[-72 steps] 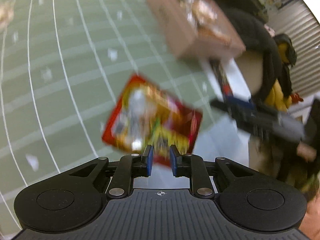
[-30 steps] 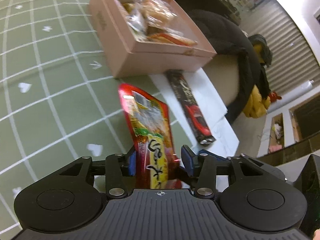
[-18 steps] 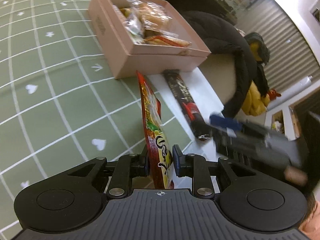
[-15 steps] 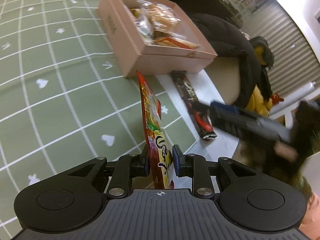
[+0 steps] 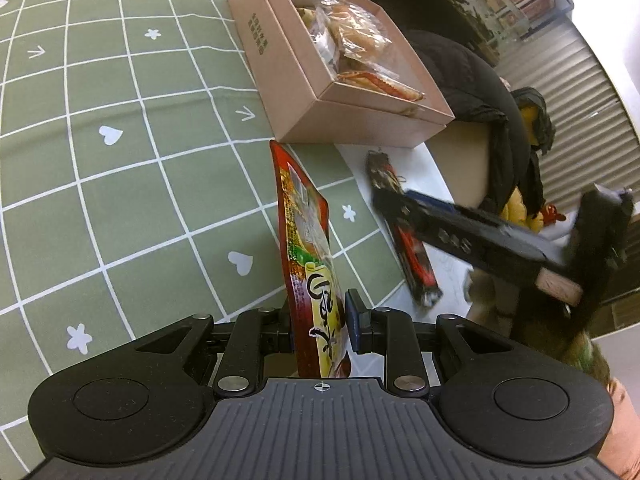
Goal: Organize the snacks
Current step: 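Lift the Dove bar toward the pink box with the right tool while the left tool carries the pouch, then release the red pouch into the pink box with the left tool while the right tool releases the Dove bar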
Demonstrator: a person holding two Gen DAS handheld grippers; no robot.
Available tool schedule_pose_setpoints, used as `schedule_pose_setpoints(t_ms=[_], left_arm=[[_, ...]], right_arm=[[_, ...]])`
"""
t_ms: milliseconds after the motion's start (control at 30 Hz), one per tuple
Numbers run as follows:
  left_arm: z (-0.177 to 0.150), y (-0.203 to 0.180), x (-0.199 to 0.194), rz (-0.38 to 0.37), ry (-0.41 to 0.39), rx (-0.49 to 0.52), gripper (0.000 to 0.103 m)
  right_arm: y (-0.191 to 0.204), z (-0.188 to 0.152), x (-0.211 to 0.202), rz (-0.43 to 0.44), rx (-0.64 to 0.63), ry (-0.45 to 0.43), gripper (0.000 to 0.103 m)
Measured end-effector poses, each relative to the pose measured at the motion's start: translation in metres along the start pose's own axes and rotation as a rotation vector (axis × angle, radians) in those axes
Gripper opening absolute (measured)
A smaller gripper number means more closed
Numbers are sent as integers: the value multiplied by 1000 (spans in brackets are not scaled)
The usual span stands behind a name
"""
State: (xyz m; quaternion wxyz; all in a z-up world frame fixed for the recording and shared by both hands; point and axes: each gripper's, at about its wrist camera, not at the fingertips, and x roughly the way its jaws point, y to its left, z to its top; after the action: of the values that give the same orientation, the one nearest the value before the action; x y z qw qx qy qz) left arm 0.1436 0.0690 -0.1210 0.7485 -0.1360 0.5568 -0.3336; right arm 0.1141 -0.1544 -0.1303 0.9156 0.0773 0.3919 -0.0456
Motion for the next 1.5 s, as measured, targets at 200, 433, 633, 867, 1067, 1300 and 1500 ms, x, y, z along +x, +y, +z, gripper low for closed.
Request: schedule_pose_setpoints(t_ms=[200,433,633,867,1067,1300,1500], left_arm=[[-2,-6,-7,-9,-13,15,26],[6,-22,-28,-73,-85,43,25],[45,-50,-59,-143,-205,121,25],[137,-74,-45,-176,-320,165,25],[184,-50,8,-60,-273,87,38],[171,-34,-25,10,-341,116,40],[139,-34,-64,99,-409,150,39]], right_arm=[[1,-18,-59,-5,25,-95,40],[2,-13,-117,-36,55,-284,39],[-1,27,-142,-42,30,-423,39],[-13,85,-170,-63,2,-492,39],[-17,108,-172,-119,-9,-455,39],[-27,125,-141,-67,42,-364,39],[-24,147,-62,31,108,-214,39]])
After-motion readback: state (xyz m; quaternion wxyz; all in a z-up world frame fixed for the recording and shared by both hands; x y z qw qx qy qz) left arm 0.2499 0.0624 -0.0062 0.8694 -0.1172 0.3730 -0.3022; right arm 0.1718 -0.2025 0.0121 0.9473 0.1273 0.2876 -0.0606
